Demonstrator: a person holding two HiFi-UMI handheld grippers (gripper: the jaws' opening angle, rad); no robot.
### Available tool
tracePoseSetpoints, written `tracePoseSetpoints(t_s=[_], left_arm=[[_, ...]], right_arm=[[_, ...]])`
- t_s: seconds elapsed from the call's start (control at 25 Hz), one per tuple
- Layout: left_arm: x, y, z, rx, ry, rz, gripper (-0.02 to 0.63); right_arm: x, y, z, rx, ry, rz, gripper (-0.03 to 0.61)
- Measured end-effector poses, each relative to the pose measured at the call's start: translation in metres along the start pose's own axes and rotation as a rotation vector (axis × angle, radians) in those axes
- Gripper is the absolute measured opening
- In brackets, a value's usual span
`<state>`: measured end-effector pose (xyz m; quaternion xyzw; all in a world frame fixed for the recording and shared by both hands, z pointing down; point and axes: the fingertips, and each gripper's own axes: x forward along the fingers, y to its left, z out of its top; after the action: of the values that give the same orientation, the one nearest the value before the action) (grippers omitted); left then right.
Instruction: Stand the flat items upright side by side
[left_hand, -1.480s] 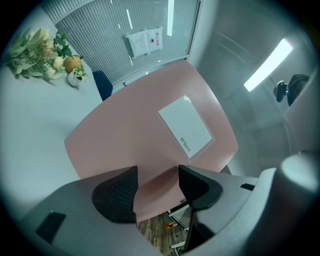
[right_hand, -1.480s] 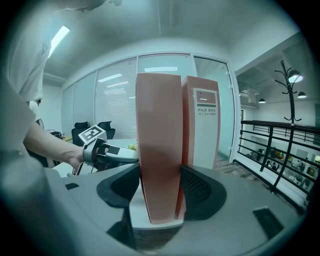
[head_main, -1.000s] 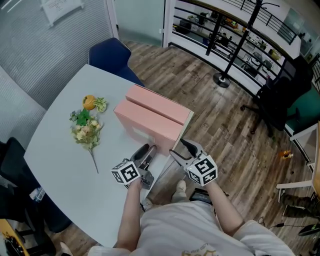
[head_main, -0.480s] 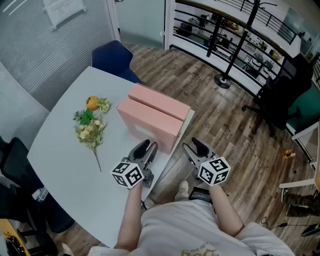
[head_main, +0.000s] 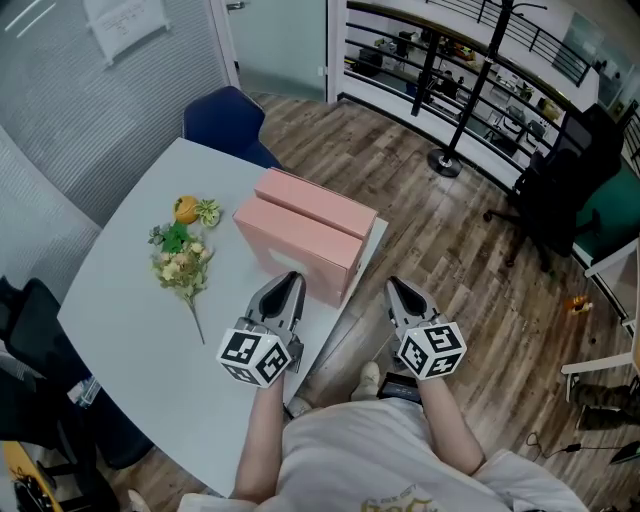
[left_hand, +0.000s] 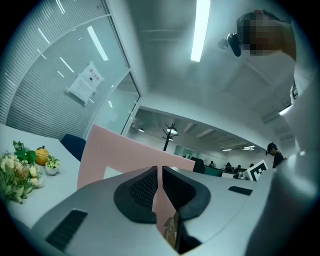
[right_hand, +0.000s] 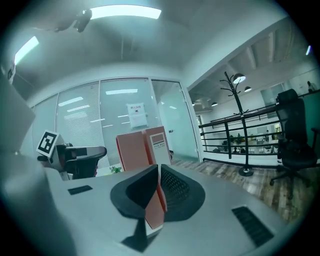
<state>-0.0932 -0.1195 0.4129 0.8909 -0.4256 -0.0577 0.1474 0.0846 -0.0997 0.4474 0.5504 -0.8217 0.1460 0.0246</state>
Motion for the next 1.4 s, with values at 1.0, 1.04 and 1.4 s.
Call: tracePoseSetpoints(t_s=[1.0,1.04,1.4], left_arm=[[0.001,0.012,-0.023,-0.047,0.073,0.047,0.019],[0.002,0.012,-0.023,-0.049,0.073,0.047,0.018],[0.004,0.008,-0.027,-0.058,0.082,0.043,0.019]], right_arm=[[0.002,0.011,-0.003,-0.097,0.043,-0.005,0.017],[0.003,0.011,-0.003,-0.099,0.045,-0.005,0.017],[0.000,0.007,-0.004,-0.095,0.046,-0.004,0.017]])
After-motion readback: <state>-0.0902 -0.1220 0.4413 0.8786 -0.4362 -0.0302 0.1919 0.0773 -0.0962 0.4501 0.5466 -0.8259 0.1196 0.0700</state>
